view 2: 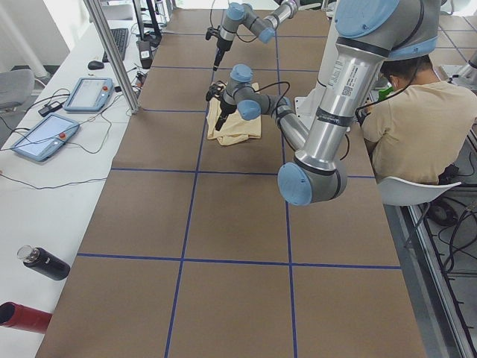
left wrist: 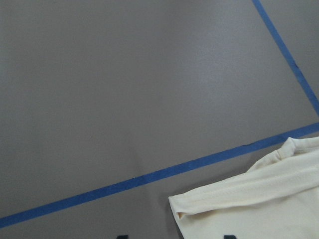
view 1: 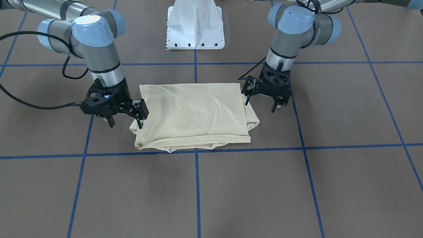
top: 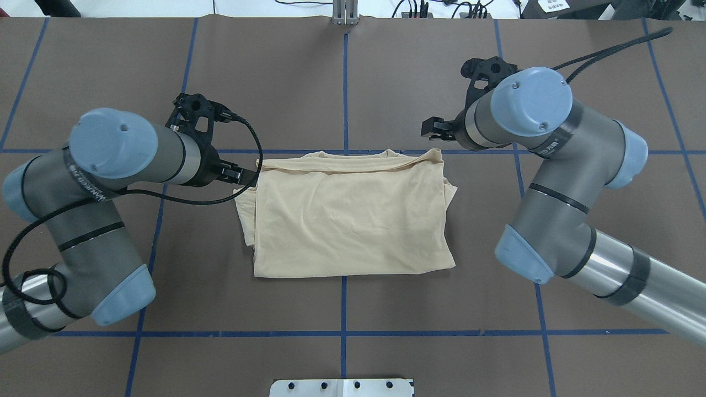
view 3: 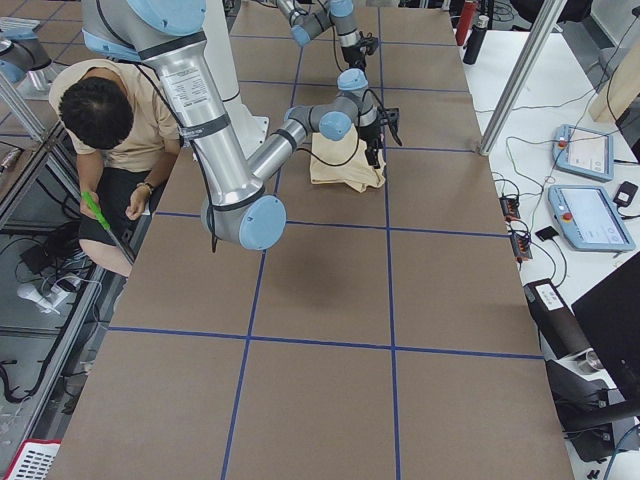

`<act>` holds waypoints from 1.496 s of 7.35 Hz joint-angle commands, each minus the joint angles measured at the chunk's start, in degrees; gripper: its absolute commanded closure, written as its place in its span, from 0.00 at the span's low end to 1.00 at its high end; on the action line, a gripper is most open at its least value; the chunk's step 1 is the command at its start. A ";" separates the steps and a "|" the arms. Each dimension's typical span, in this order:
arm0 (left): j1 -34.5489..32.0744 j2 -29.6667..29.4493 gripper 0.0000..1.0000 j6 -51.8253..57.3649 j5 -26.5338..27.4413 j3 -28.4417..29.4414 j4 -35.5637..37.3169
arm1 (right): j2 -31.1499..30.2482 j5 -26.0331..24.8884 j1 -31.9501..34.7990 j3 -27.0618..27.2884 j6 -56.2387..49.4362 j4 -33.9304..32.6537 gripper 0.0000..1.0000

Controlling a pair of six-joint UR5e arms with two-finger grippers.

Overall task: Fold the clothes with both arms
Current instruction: 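Release the hem and draw both grippers back from the folded shirt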

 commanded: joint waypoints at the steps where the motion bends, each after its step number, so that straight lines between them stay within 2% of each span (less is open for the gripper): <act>1: 9.30 3.27 0.00 -12.14 2.87 -3.36 -2.92 | -7.95 1.35 0.68 6.98 -3.72 0.62 0.00; 2: 13.79 3.44 0.01 -15.33 6.64 -2.58 -3.82 | -10.50 2.58 1.47 7.08 -5.46 4.98 0.00; 3: 16.97 3.62 0.11 -17.71 7.63 -1.96 -3.92 | -11.83 3.98 2.17 6.91 -6.09 6.76 0.00; 4: 17.52 3.53 0.19 -17.82 7.64 -1.17 -3.92 | -12.02 4.34 2.61 6.91 -6.62 6.78 0.00; 5: 17.53 3.53 0.23 -17.65 7.55 -0.64 -3.92 | -11.94 4.26 2.62 7.00 -6.62 6.86 0.00; 8: 17.44 2.66 0.26 -17.30 7.55 1.12 -4.00 | -11.94 4.17 2.53 7.00 -6.62 6.95 0.00; 11: 16.91 2.66 0.36 -17.12 7.55 1.12 -3.92 | -11.94 4.08 2.53 6.91 -6.62 6.95 0.00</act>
